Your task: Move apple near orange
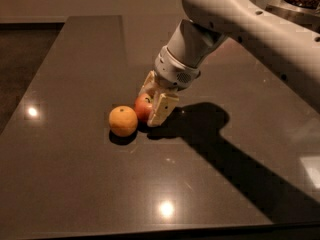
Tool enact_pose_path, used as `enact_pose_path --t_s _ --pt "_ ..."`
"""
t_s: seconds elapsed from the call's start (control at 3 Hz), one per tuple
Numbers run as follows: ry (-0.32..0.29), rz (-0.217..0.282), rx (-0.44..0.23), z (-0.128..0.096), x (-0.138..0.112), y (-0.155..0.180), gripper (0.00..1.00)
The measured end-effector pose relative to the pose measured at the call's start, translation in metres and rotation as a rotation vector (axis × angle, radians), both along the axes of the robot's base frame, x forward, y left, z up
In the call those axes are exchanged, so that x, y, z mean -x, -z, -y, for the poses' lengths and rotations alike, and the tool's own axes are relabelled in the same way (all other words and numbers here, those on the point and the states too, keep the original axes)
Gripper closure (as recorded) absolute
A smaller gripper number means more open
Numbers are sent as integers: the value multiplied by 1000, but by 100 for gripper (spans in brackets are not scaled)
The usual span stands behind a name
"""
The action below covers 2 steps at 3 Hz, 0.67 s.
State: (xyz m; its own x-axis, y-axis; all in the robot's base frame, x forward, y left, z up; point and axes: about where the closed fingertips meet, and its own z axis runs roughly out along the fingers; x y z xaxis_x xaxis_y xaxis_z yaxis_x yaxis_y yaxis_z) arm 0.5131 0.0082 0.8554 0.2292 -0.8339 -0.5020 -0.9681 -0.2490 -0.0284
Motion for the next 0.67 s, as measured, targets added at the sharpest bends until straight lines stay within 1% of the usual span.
enact_pose_path --t_s 0.33,0.67 --pt "12 -6 14 3 -1 5 5" --pt "13 -6 16 3 -1 6 0"
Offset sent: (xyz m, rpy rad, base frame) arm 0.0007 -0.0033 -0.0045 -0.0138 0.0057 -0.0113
